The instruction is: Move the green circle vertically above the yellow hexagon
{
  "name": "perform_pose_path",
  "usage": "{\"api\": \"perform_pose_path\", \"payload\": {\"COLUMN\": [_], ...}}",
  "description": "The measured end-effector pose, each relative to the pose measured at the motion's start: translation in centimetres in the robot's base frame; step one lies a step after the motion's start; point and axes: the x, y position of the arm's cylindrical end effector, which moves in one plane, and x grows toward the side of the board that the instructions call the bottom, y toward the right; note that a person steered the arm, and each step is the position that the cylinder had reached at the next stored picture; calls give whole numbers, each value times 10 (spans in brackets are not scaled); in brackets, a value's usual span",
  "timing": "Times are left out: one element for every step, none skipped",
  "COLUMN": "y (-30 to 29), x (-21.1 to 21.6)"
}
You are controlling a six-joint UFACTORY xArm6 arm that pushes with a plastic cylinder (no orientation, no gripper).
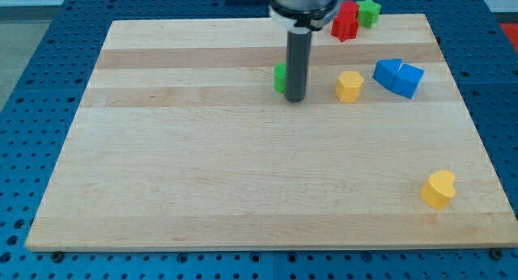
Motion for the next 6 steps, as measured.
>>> {"api": "perform_pose_path", "payload": {"y": [-32, -40, -3, 10, -21, -7], "x": [-11, -35, -55, -56, -41, -19]}}
